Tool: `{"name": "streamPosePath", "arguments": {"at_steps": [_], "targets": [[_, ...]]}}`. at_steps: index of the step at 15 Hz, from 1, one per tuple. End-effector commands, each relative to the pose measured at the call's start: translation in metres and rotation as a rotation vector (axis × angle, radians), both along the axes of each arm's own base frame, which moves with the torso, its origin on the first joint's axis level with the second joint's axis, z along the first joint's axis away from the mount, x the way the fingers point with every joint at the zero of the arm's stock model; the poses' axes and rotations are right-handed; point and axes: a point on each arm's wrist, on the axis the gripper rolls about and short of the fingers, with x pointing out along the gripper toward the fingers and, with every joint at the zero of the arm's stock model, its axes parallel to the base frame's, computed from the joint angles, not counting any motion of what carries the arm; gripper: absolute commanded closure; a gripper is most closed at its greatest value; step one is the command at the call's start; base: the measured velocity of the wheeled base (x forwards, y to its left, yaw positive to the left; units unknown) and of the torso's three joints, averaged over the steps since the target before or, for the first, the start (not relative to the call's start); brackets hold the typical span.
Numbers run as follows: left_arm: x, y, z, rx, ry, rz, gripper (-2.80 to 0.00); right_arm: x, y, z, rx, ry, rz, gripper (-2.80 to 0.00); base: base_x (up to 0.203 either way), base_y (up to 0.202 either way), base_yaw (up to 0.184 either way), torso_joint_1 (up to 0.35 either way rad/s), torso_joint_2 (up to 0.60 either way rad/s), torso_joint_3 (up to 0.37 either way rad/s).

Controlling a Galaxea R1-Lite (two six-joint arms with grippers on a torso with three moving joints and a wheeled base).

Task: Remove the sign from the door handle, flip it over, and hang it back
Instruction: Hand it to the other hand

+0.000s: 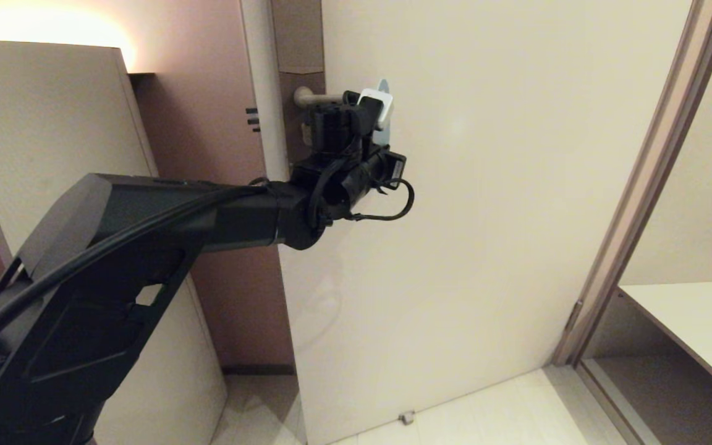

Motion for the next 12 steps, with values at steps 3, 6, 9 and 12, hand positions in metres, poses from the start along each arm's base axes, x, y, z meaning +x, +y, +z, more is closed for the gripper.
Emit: {"name": "streamPosePath", "arguments": {"at_steps": [3,6,9,12], "targets": [[-0.003,-0.005,-0.001,0.000,-0.001,-0.012,0.00,0.000,0.000,0.000,0.000,0.002,0.002,0.00,0.000,0.000,0.000,0.000,0.00,0.000],[-0.004,-0.004,0.002,-0.004,-0.006,-0.010,0.00,0.000,0.000,0.000,0.000,0.002,0.000,0.00,0.000,0.000,0.000,0.000,0.00,0.000],[-0.005,0.000,0.009,-0.010,-0.016,-0.006,0.00,0.000,0.000,0.000,0.000,0.002,0.000,0.00,0.000,0.000,0.000,0.000,0.00,0.000],[-0.006,0.001,0.012,-0.008,-0.024,-0.005,0.00,0.000,0.000,0.000,0.000,0.002,0.001,0.00,0.000,0.000,0.000,0.000,0.00,0.000]]}}
